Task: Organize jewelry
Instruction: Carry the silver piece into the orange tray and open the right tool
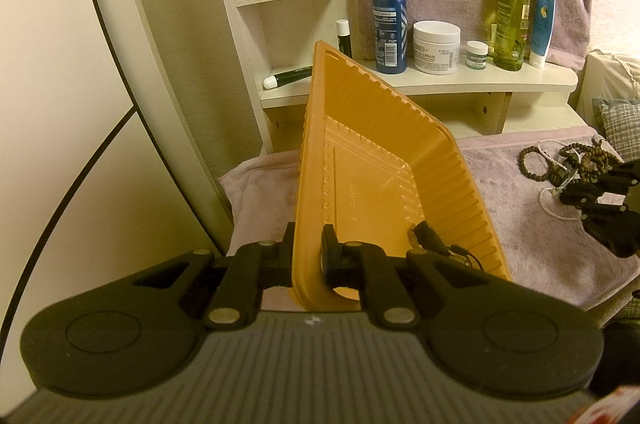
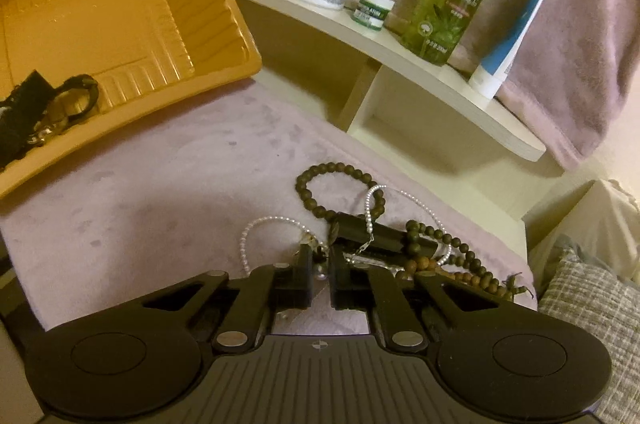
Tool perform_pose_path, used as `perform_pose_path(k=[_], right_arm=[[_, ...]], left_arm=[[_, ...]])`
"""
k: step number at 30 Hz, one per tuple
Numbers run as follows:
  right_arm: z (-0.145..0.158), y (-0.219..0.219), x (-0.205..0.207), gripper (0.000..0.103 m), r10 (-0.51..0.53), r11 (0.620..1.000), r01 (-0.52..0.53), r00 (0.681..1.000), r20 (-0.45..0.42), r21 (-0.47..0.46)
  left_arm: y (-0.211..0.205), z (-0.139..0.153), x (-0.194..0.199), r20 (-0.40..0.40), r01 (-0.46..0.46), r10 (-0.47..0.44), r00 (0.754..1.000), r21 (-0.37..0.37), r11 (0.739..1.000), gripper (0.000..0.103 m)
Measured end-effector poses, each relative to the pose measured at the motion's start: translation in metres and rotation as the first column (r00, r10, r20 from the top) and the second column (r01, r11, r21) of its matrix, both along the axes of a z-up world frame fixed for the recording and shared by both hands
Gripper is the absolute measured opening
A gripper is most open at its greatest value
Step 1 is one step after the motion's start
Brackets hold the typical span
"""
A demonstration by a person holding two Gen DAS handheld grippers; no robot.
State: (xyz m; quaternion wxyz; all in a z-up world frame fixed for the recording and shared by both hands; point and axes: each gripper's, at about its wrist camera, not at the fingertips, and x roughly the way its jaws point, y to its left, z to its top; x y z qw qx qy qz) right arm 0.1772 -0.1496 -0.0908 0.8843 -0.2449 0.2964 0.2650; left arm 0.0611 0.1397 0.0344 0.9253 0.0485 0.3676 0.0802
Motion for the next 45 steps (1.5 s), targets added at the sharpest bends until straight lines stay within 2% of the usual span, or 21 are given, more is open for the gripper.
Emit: perform_pose_path(k=[6,9,14,19,23,30,32,33,34,36,39,45], right_arm=[[0.018,-0.004,-0.020,0.008,-0.005,0.997,0.001,0.999,0.043,0.077],[0.033,0.001,-0.029,0.008,0.022,0.987,-0.026,0.999,0.027,0.157],[0.058,0.027,-0.043,0.008,0.131,0.939,-0.113,0.991,-0.034,0.326],[0.065,0.064,-0.055,0.008,0.267,0.887,-0.212,0.960,-0.080,0.411],[0.065,0.083,-0.063,0.008,0.322,0.863,-0.253,0.942,-0.091,0.437],[0.061,0.096,-0.070,0.009,0.381,0.844,-0.300,0.918,-0.106,0.444],[0.060,0.092,-0.072,0.015,0.363,0.846,-0.287,0.927,-0.092,0.450],[0.061,0.089,-0.071,0.026,0.355,0.844,-0.279,0.931,-0.087,0.457],[0.062,0.084,-0.070,0.046,0.345,0.841,-0.269,0.935,-0.084,0.469],[0.065,0.072,-0.067,0.068,0.308,0.841,-0.236,0.949,-0.073,0.486],[0.069,0.049,-0.067,0.069,0.234,0.845,-0.190,0.972,-0.025,0.499],[0.067,0.014,-0.064,0.070,0.005,0.892,-0.017,1.000,0.028,0.452]], left_arm=[[0.000,0.001,0.000,0.001,-0.001,0.001,1.000,-0.001,1.000,0.009],[0.000,0.001,0.000,0.001,-0.001,0.001,1.000,-0.001,1.000,0.009],[-0.001,0.002,0.000,0.000,0.000,0.000,1.000,-0.001,1.000,0.009],[-0.001,0.002,0.000,0.001,0.000,0.000,1.000,-0.001,1.000,0.009],[-0.001,0.002,0.000,0.001,0.000,0.000,1.000,0.000,1.000,0.009],[-0.001,0.002,0.000,0.002,0.000,0.000,1.000,-0.001,1.000,0.009],[-0.001,0.002,0.000,0.002,-0.001,0.001,1.000,-0.001,1.000,0.009],[-0.001,0.002,0.000,0.002,-0.001,0.001,1.000,-0.001,1.000,0.009],[-0.002,0.002,0.000,0.002,-0.001,0.001,1.000,-0.002,1.000,0.009],[-0.002,0.003,0.000,0.002,-0.001,0.001,1.000,-0.003,1.000,0.009],[-0.002,0.003,0.000,0.002,-0.001,0.001,1.000,-0.002,1.000,0.009],[-0.002,0.003,0.000,0.003,-0.001,0.001,1.000,-0.001,1.000,0.009]])
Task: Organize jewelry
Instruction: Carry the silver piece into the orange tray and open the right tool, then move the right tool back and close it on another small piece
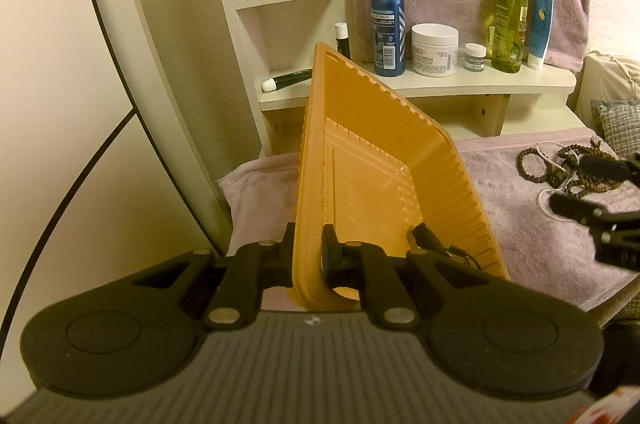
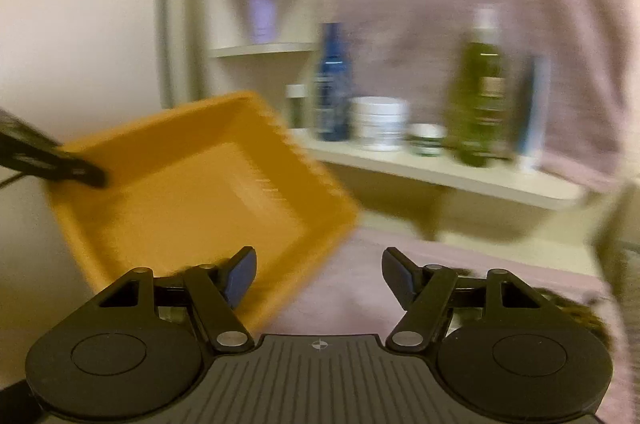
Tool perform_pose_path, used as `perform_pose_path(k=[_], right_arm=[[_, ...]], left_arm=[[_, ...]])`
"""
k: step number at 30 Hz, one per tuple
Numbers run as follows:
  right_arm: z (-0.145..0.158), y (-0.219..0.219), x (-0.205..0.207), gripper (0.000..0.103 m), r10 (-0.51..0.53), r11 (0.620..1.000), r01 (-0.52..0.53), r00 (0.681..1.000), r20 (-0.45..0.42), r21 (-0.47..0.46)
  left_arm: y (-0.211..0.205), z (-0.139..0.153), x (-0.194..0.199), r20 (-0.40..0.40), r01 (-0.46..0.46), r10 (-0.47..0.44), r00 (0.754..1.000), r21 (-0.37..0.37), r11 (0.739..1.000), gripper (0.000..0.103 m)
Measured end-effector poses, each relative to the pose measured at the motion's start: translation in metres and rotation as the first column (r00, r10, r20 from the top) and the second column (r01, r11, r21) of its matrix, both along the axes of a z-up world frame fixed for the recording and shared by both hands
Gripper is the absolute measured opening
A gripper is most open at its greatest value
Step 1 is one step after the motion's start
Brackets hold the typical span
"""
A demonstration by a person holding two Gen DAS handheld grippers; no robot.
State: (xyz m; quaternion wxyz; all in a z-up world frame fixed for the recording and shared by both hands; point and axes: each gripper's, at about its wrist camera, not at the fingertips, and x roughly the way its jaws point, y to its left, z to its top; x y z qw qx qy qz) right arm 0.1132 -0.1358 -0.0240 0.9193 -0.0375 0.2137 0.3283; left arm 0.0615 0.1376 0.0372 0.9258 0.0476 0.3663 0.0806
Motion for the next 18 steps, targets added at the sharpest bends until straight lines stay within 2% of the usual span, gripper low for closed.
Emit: perform_pose_path(k=[4,7,10,14,15,16,18], right_arm=[[-0.007,-0.024,0.008,0.070,-0.100,0.994,0.100,0.995,-0.005,-0.037],[-0.011,-0.041,0.020,0.070,-0.121,0.993,0.119,0.991,-0.056,-0.023],[-0.018,-0.045,0.032,0.069,-0.171,0.984,0.166,0.982,-0.078,-0.064],[-0.030,-0.042,0.043,0.068,-0.187,0.980,0.178,0.976,-0.112,-0.088],[-0.033,-0.042,0.044,0.059,-0.193,0.979,0.183,0.974,-0.117,-0.091],[-0.037,-0.039,0.047,0.041,-0.195,0.978,0.184,0.973,-0.126,-0.098],[-0.044,-0.035,0.051,0.018,-0.207,0.974,0.192,0.969,-0.134,-0.120]], left_arm=[[-0.001,0.001,0.001,0.000,0.001,-0.001,1.000,0.001,1.000,0.009],[-0.001,0.002,0.000,0.001,0.000,0.000,1.000,0.001,1.000,0.009],[0.000,0.001,0.000,0.000,0.000,0.000,1.000,0.002,1.000,0.009],[0.000,0.002,0.001,-0.001,0.000,0.000,1.000,0.002,1.000,0.009],[0.000,0.002,0.001,0.000,0.000,0.000,1.000,0.002,1.000,0.009],[0.000,0.002,0.001,0.000,0.000,0.000,1.000,0.002,1.000,0.009],[0.000,0.001,0.001,-0.001,0.001,-0.001,1.000,0.003,1.000,0.009]])
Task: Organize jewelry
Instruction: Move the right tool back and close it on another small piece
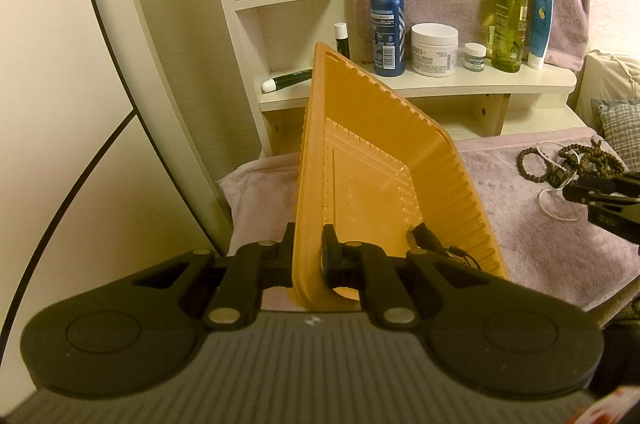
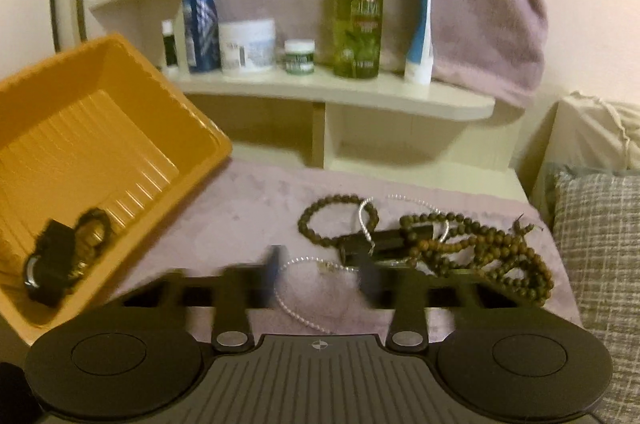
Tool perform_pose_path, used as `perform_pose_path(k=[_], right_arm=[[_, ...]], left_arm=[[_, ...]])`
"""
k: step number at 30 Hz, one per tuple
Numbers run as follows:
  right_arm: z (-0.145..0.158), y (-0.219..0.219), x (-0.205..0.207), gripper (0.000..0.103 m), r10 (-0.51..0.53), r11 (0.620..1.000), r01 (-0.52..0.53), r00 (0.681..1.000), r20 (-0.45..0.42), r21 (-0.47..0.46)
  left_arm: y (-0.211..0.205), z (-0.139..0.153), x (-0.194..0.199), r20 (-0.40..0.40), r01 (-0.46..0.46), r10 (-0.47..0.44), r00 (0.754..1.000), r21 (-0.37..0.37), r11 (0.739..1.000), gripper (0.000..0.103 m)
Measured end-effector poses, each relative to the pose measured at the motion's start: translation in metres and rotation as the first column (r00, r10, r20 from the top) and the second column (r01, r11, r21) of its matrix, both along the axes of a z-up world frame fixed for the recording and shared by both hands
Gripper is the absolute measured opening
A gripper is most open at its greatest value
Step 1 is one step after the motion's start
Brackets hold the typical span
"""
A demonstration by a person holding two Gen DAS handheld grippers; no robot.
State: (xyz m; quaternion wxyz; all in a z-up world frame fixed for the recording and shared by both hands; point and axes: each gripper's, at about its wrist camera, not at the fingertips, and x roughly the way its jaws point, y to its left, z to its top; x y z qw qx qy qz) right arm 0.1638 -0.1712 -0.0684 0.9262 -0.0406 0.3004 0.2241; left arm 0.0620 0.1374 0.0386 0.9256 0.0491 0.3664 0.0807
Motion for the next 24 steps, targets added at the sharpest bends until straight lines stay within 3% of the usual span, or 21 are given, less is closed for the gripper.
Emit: perform_pose_path(k=[13,24], right_arm=[[-0.025,0.018,0.027,0.014,-0.068,0.997,0.066,0.996,-0.061,-0.040],[-0.023,0.021,0.025,0.009,-0.034,0.998,0.032,0.999,-0.032,-0.057]], left_arm=[[0.002,-0.002,0.000,-0.002,-0.003,0.003,1.000,-0.007,1.000,0.009],[0.003,-0.002,0.000,0.000,-0.004,0.004,1.000,-0.007,1.000,0.009]])
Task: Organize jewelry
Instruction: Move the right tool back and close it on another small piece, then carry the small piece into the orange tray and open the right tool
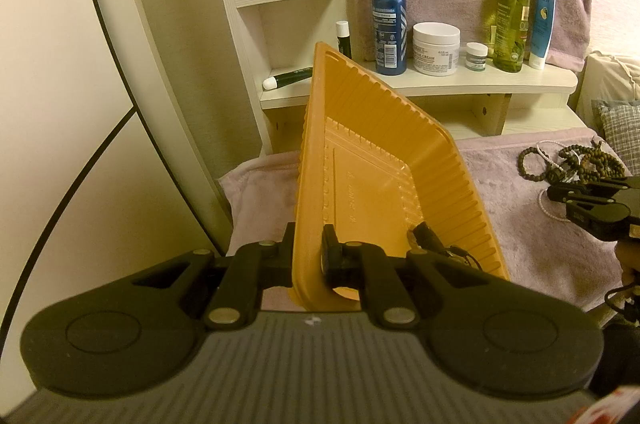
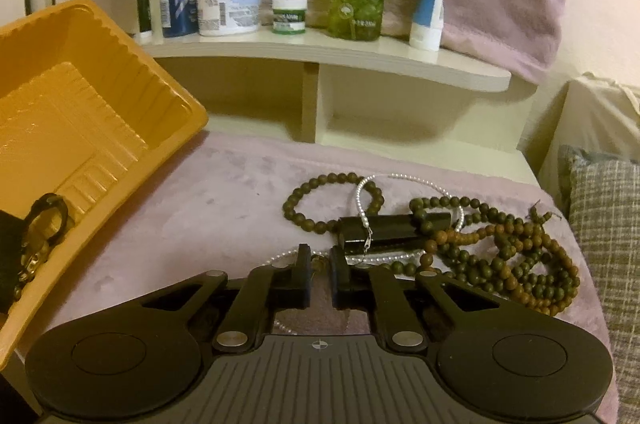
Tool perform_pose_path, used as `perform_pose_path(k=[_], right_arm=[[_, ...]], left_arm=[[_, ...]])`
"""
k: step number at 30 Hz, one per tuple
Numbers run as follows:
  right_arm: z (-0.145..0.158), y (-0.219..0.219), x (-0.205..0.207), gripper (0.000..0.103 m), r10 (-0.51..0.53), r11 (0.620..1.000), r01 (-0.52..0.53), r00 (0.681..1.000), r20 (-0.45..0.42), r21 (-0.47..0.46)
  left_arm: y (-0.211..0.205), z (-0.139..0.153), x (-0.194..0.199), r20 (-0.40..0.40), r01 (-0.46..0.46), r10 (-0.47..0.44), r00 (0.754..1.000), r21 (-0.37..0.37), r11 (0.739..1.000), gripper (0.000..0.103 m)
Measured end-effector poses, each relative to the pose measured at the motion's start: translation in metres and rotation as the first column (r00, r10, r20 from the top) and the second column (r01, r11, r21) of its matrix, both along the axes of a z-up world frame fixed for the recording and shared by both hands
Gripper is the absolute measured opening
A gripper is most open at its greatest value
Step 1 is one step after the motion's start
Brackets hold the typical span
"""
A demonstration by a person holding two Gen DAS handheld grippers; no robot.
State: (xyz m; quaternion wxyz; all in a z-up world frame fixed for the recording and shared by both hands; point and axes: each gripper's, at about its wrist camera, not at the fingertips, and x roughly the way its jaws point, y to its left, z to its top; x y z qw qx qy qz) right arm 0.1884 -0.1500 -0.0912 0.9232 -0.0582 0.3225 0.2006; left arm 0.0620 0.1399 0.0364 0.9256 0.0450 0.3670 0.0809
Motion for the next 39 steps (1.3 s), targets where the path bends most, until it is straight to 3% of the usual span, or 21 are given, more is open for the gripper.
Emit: perform_pose_path(k=[5,10,15,21,31,39], right_arm=[[0.021,0.005,-0.019,0.009,0.053,0.998,-0.055,0.997,0.061,0.025],[0.058,0.020,-0.045,0.009,0.180,0.964,-0.192,0.980,0.079,0.184],[0.076,0.054,-0.072,0.009,0.385,0.891,-0.399,0.917,0.105,0.218],[0.069,0.082,-0.089,0.009,0.509,0.838,-0.519,0.855,0.099,0.169],[0.063,0.081,-0.085,0.011,0.530,0.825,-0.536,0.844,0.084,0.179],[0.068,0.056,-0.083,0.013,0.429,0.875,-0.443,0.896,0.111,0.194]], left_arm=[[0.000,0.000,0.000,0.001,0.000,0.000,1.000,0.000,1.000,0.009],[0.000,-0.001,0.000,0.002,-0.001,0.001,1.000,0.000,1.000,0.009],[0.000,-0.001,-0.001,0.004,-0.002,0.002,1.000,-0.001,1.000,0.009],[-0.001,-0.001,-0.001,0.004,-0.003,0.003,1.000,-0.001,1.000,0.009],[-0.003,0.001,-0.001,0.005,-0.003,0.003,1.000,-0.002,1.000,0.009],[-0.002,0.001,-0.002,0.006,-0.004,0.004,1.000,-0.005,1.000,0.009]])
